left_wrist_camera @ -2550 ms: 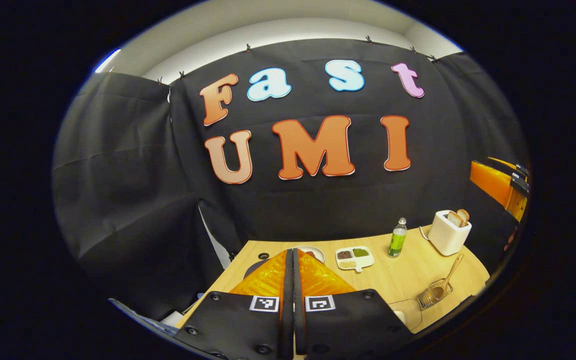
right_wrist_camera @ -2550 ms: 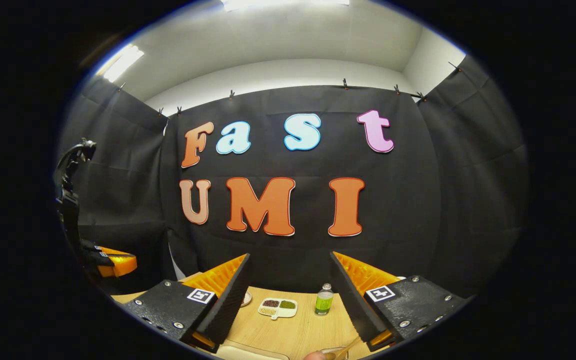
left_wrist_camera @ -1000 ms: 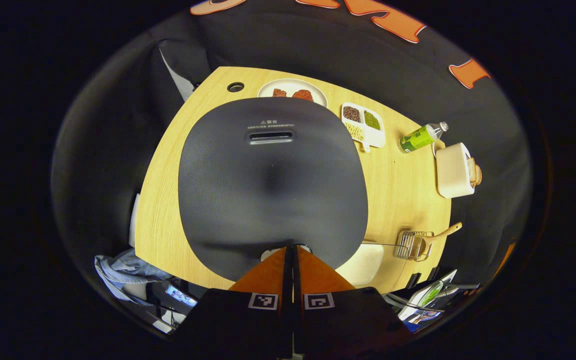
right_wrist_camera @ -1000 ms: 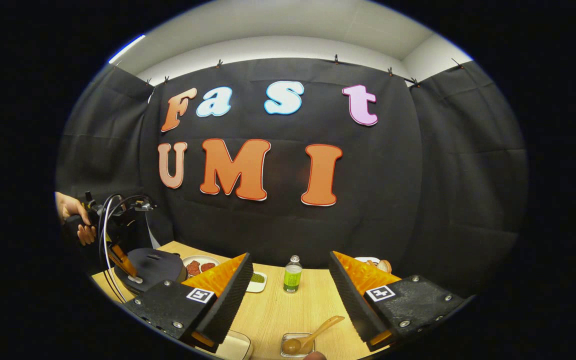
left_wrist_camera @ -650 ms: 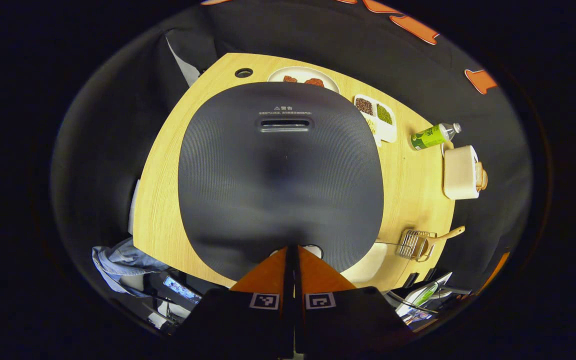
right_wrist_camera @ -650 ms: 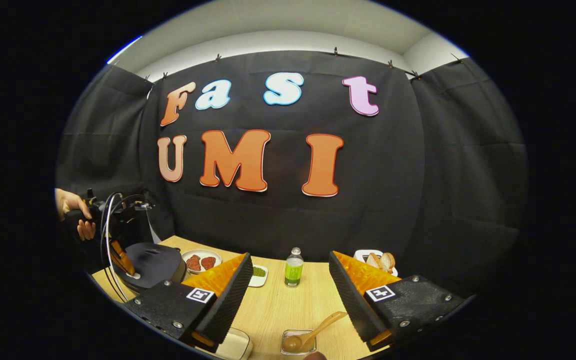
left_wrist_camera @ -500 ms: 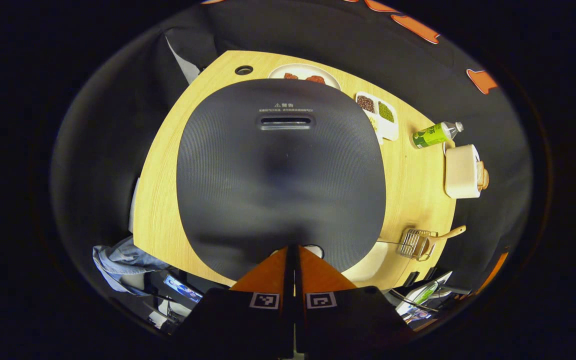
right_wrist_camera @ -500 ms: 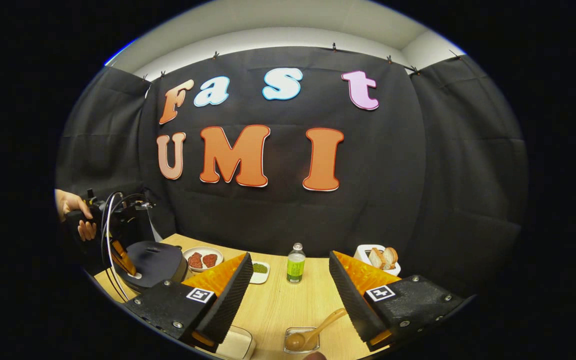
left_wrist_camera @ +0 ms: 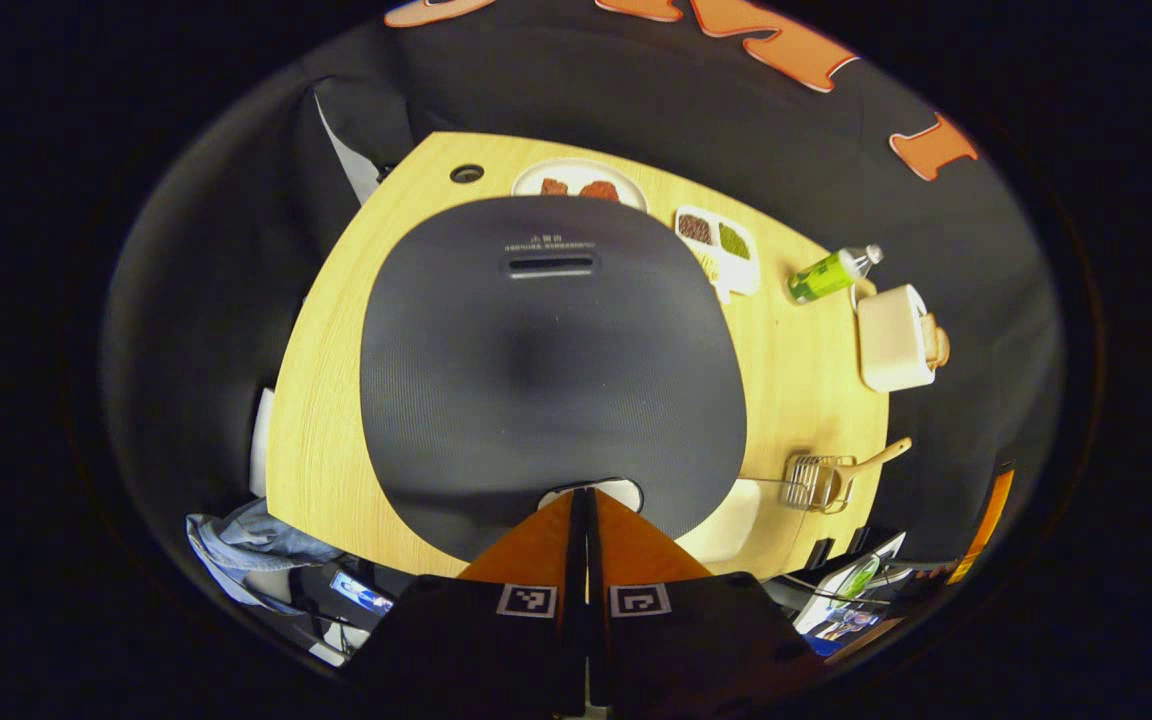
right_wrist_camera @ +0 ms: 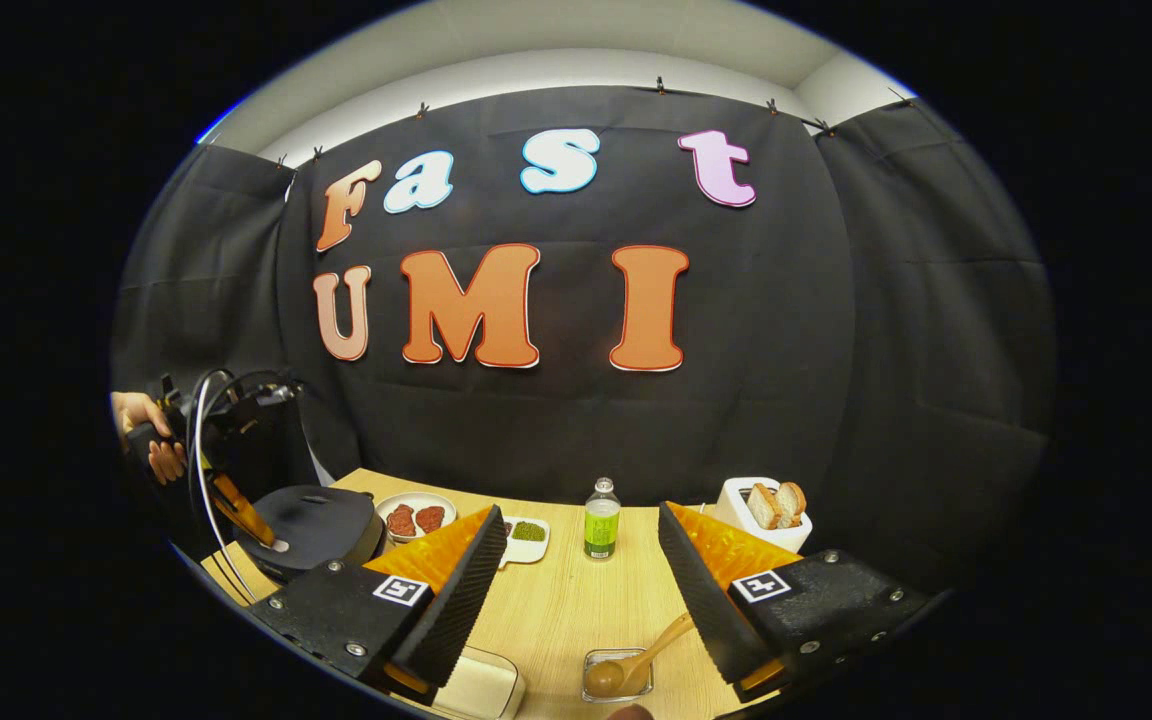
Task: Close the left gripper, press the button to open the rice cooker; take a wooden spoon from the chopstick holder with the right hand, scoop a spoonful of rice and pour it into the rice cooker, then put the wooden spoon back into the chopstick holder.
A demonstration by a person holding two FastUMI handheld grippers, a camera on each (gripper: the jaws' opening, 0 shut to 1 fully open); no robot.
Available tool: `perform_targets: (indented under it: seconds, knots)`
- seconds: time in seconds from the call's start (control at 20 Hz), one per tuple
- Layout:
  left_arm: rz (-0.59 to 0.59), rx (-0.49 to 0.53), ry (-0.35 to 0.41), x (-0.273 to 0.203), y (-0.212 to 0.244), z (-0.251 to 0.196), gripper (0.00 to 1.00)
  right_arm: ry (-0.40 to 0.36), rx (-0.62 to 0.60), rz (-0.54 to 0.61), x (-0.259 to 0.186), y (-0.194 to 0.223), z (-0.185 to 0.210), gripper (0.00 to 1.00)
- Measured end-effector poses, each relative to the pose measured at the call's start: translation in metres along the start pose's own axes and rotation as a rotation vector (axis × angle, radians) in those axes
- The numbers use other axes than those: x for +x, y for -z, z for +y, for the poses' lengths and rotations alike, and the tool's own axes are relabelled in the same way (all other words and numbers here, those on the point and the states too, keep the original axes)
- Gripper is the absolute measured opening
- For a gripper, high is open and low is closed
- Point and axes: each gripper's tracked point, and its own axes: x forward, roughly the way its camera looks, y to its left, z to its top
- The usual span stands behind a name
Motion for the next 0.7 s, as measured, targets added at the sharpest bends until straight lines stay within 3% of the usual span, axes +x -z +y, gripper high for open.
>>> perform_targets:
  seconds: [0.1,0.15,0.2,0.35,0.5,0.55,0.7]
  knots:
    - [-0.117,0.042,-0.019,-0.018,-0.01,-0.002,0.01,0.001,0.0,0.004,-0.002,0.0,0.001,0.95]
    - [-0.196,0.059,-0.043,-0.026,-0.017,-0.005,0.06,-0.002,-0.003,0.006,-0.001,0.001,0.004,0.95]
    - [-0.284,0.076,-0.073,-0.037,-0.027,-0.006,0.02,-0.006,-0.008,0.009,-0.001,0.002,0.006,0.95]
    - [-0.578,0.072,-0.182,-0.077,-0.051,-0.005,0.06,-0.014,-0.022,0.024,0.0,0.004,0.01,0.95]
    - [-0.796,0.104,-0.248,-0.118,-0.058,-0.016,0.06,-0.03,-0.021,0.043,0.001,0.007,0.016,0.95]
    - [-0.838,0.107,-0.248,-0.125,-0.055,-0.022,0.01,-0.03,-0.021,0.046,0.003,0.007,0.018,0.95]
    - [-0.954,0.098,-0.284,-0.143,-0.052,-0.025,0.06,-0.035,-0.017,0.055,0.003,0.009,0.021,0.95]
